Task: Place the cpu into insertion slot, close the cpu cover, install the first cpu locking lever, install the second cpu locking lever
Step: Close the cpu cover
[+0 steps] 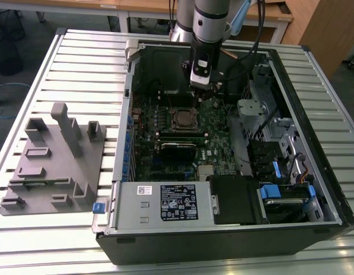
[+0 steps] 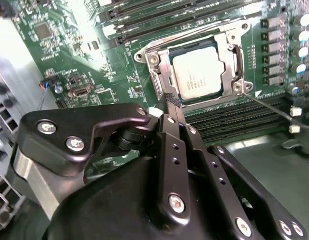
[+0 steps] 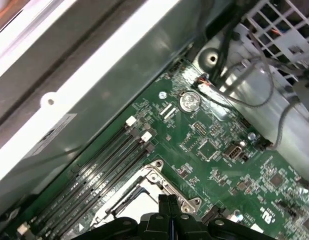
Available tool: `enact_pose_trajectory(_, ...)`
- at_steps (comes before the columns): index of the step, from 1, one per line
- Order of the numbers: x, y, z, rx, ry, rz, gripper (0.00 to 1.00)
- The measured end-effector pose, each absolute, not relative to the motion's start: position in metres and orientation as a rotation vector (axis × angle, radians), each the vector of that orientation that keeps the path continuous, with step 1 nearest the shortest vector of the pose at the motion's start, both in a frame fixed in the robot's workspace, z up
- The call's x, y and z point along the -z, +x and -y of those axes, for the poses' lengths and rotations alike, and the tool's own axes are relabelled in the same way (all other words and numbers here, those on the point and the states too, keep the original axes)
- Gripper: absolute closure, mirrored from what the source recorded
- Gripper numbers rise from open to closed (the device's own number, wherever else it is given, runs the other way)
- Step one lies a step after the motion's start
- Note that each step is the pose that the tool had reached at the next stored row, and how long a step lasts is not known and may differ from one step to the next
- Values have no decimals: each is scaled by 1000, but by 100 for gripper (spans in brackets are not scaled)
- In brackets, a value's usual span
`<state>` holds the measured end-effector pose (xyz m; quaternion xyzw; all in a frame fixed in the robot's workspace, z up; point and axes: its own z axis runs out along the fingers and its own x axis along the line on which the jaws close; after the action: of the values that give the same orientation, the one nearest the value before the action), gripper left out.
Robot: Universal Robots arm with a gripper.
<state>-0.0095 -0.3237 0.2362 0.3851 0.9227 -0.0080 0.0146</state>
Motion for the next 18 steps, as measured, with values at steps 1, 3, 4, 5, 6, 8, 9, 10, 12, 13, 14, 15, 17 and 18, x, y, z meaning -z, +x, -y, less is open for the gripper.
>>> enact_pose_trajectory(1, -236, -9, 324, 25, 1182, -2879, 90)
enact_pose_trajectory(3, -236, -9, 324, 24, 1178, -2881, 90)
enact_pose_trajectory(4, -236, -10, 324, 24, 1177, -2881, 90)
enact_pose_trajectory(5, -236, -10, 324, 25, 1177, -2881, 90)
enact_pose_trajectory(6, -236, -10, 324, 24, 1177, -2881, 90)
enact_pose_trajectory(8, -236, -10, 324, 25, 1177, -2881, 90)
enact_pose_trajectory(9, -236, -10, 324, 24, 1177, -2881, 90)
enact_pose_trajectory(10, -236, -10, 324, 24, 1177, -2881, 90)
enact_pose_trajectory(12, -236, -10, 324, 24, 1177, -2881, 90)
enact_pose_trajectory(13, -236, -10, 324, 24, 1177, -2881, 90)
enact_pose_trajectory(14, -236, -10, 324, 25, 1176, -2882, 90)
enact_pose_trajectory(15, -236, -10, 324, 24, 1172, -2883, 90)
enact_pose_trajectory(17, -236, -9, 324, 24, 1158, -2889, 90)
enact_pose_trajectory(18, -236, -9, 324, 24, 1150, -2892, 90)
